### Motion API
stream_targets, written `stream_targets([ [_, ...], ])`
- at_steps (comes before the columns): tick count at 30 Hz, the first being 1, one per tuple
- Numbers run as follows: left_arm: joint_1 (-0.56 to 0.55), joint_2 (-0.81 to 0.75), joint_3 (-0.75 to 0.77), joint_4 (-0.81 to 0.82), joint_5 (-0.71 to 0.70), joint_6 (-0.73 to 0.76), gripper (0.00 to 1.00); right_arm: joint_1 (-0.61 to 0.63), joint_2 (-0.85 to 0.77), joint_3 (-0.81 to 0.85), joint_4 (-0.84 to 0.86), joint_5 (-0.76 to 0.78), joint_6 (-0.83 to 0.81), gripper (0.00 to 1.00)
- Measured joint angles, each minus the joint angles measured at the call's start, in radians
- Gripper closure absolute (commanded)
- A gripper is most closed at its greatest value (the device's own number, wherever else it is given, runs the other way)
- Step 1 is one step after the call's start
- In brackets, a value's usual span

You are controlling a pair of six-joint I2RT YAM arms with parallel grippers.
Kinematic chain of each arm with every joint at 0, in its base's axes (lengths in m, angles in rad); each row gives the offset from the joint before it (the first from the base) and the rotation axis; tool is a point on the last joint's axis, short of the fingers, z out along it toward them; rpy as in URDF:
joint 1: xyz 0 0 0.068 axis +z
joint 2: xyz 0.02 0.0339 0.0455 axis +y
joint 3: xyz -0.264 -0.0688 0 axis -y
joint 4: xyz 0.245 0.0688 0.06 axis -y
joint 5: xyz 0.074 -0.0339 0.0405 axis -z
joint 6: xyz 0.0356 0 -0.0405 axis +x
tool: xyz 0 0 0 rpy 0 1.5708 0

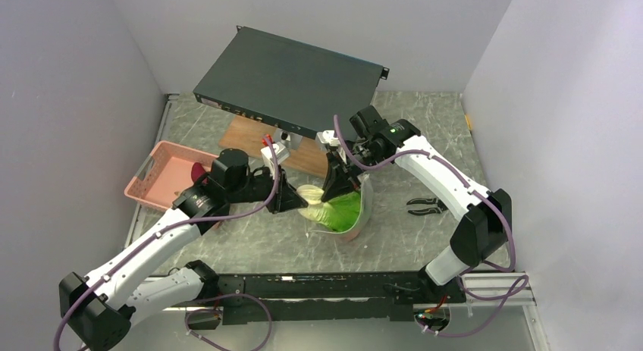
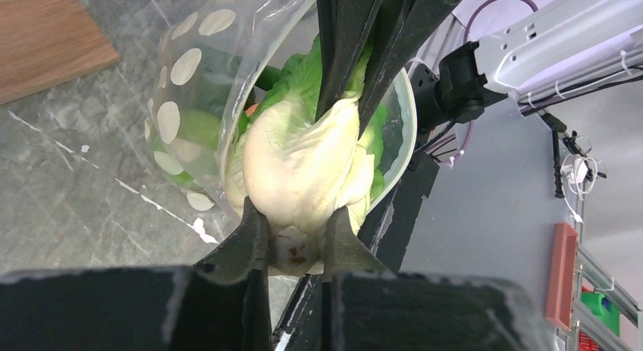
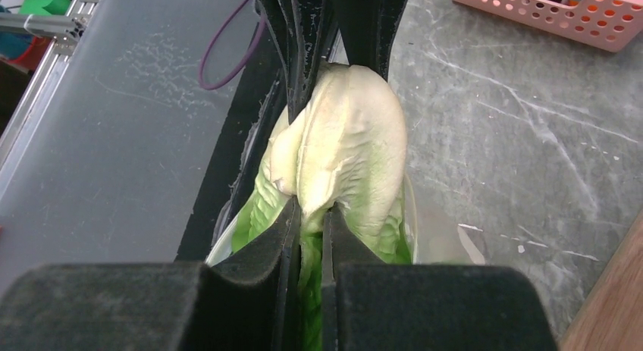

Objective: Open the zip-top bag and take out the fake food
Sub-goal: Pick up the fake vegetable from the zipper food storage bag.

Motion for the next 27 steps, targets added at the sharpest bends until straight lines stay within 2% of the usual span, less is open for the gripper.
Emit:
stream_targets([
  [6, -0.004, -0.019, 0.023, -0.044, -0.051, 0.018, 1.00, 0.002, 0.000, 0.000, 0.036, -0.005, 0.015, 0.66],
  [13, -0.011, -0.111, 0.024, -0.108, -0.133, 0.037, 1.00, 0.004, 0.000, 0.001, 0.069, -0.035, 0.021, 0.34],
  [20, -0.003, -0.126, 0.108, -0.225, -0.199, 0.085, 1.00, 0.002, 0.000, 0.021, 0.060, -0.040, 0.023, 0.17],
  [27, 0.030, -0.141, 0.258, -0.350, -0.221, 0.146, 1.00, -0.044, 0.000, 0.100, 0.047, -0.054, 0.033, 0.14],
])
